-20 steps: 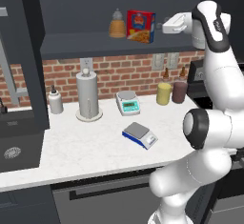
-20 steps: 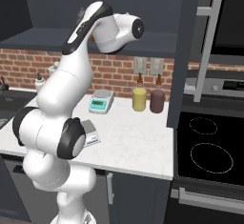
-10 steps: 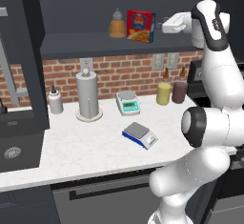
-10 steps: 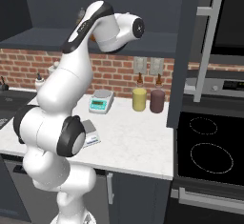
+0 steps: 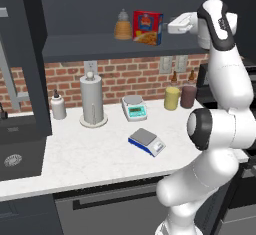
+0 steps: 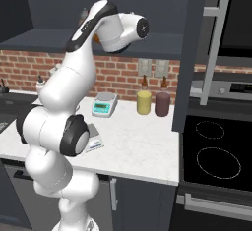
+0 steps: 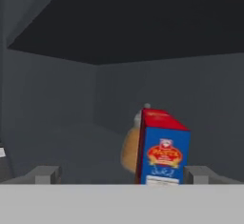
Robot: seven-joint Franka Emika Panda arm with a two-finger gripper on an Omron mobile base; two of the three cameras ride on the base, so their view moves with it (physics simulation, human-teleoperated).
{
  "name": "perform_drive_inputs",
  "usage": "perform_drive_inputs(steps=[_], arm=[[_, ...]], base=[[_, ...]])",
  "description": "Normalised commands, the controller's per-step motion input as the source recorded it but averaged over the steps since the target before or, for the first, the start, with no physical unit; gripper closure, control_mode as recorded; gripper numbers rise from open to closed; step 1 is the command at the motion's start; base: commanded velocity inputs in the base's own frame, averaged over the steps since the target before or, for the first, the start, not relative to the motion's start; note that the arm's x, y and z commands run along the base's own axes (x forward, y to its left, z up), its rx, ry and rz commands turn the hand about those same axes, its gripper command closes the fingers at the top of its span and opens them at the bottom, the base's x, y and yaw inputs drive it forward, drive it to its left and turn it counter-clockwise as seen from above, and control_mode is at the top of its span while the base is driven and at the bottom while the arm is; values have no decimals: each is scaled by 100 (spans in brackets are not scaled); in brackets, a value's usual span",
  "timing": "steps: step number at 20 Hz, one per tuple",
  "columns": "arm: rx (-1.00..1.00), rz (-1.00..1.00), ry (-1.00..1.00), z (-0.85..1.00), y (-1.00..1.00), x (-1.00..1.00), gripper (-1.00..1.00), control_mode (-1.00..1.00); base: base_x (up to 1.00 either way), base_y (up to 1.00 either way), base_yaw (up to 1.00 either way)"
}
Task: Pick the boxed food and place it on the digital scale for weighing, and close the cabinet.
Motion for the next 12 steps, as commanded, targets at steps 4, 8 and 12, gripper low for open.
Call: perform_drive_inputs(steps=[4,8,12], arm=[[5,0,2,0,-18,9,-100,-100],[9,0,4,0,-2,17,-100,-100],[8,0,3,0,0,16,-100,-100]], base=[[0,0,0],[0,0,0],[0,0,0]])
